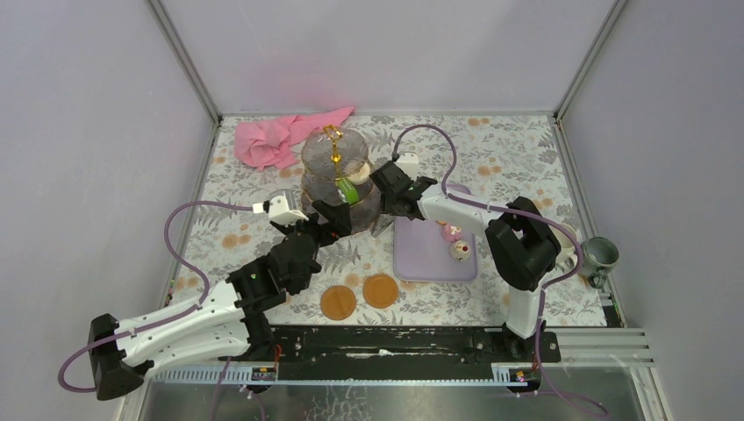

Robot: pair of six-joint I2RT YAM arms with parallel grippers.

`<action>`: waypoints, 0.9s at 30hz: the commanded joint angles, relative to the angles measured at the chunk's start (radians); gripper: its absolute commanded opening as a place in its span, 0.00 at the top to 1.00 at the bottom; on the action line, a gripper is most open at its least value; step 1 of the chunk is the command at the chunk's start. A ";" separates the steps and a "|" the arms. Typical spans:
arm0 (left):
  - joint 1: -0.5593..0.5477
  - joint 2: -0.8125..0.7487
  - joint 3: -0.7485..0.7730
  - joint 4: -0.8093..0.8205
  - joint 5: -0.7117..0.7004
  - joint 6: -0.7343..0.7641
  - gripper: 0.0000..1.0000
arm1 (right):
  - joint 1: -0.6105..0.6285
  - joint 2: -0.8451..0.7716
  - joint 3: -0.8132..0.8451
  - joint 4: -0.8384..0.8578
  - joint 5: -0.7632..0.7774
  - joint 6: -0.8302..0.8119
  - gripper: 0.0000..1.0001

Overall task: Serve the afternoon tea
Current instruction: Pick up the clamp from the center of the board.

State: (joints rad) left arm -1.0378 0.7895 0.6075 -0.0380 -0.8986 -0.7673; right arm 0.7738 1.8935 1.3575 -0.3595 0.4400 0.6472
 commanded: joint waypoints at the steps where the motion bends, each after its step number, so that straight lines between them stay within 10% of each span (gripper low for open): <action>1: 0.007 -0.012 -0.001 0.033 -0.010 0.026 0.04 | -0.023 -0.021 0.001 0.025 0.050 0.028 0.44; 18: 0.006 -0.008 -0.023 0.073 0.000 0.036 0.04 | -0.057 0.082 0.062 0.013 0.005 0.060 0.50; 27: 0.006 -0.021 -0.041 0.082 -0.004 0.040 0.04 | -0.059 0.106 0.079 0.002 -0.002 0.066 0.76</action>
State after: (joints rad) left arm -1.0378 0.7864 0.5842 -0.0078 -0.8932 -0.7460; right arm 0.7216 1.9896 1.3930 -0.3553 0.4431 0.6952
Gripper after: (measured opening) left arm 0.957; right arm 0.283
